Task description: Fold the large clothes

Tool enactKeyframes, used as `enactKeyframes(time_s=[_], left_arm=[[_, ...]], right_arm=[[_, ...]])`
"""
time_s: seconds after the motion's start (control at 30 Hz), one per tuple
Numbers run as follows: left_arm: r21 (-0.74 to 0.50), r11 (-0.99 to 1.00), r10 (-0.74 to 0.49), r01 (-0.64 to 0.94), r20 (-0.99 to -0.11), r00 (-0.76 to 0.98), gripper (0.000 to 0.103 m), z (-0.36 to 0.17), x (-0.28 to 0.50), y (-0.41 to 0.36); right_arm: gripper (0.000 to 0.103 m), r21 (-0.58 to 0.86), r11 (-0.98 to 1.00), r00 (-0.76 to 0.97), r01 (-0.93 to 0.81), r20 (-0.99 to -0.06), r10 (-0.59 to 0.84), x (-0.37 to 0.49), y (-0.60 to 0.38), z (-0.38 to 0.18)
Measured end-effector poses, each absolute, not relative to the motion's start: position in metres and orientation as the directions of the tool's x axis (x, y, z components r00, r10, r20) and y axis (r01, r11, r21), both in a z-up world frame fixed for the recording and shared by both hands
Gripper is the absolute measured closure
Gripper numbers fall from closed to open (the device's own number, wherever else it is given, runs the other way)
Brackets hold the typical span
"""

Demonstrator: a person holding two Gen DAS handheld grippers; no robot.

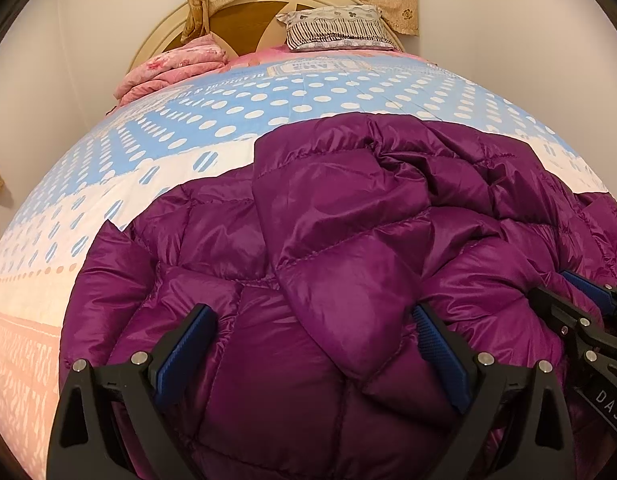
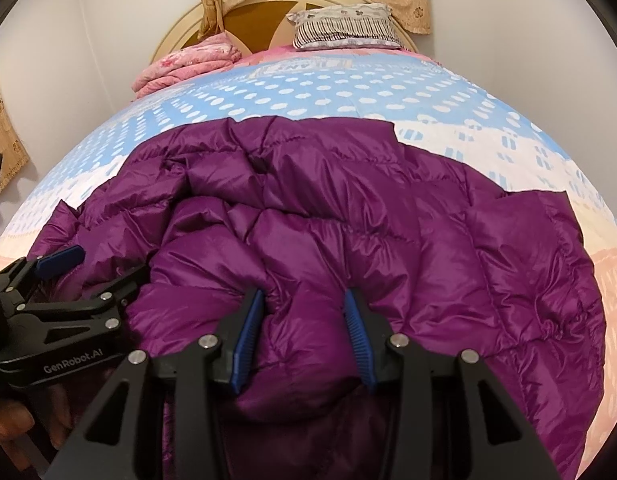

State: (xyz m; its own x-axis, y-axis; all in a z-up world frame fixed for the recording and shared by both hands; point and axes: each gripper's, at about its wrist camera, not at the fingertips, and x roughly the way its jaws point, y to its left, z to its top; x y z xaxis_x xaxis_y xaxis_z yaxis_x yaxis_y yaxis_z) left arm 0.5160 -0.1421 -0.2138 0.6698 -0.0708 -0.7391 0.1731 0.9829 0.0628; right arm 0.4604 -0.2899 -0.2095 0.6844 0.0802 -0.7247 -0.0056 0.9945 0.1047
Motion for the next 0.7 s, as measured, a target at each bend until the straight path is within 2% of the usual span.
enactKeyframes(time_s=[0.43, 0.57, 0.7], left_arm=[[0.093, 0.982, -0.040, 0.166, -0.750, 0.660, 0.002, -0.215, 0.519, -0.147], [0.067, 0.983, -0.059, 0.173, -0.772, 0.633, 0.003, -0.196, 0.514, -0.140], [0.075, 0.965, -0.132, 0.253, -0.694, 0.708, 0.003, -0.156, 0.465, -0.131]], right_arm=[[0.057, 0.051, 0.999, 0.674, 0.004, -0.738, 0.035, 0.463, -0.282, -0.211], [0.055, 0.057, 0.998, 0.654, -0.021, -0.754, 0.056, 0.462, -0.285, -0.203], [0.051, 0.100, 0.995, 0.687, -0.014, -0.722, 0.082, 0.438, -0.300, -0.181]])
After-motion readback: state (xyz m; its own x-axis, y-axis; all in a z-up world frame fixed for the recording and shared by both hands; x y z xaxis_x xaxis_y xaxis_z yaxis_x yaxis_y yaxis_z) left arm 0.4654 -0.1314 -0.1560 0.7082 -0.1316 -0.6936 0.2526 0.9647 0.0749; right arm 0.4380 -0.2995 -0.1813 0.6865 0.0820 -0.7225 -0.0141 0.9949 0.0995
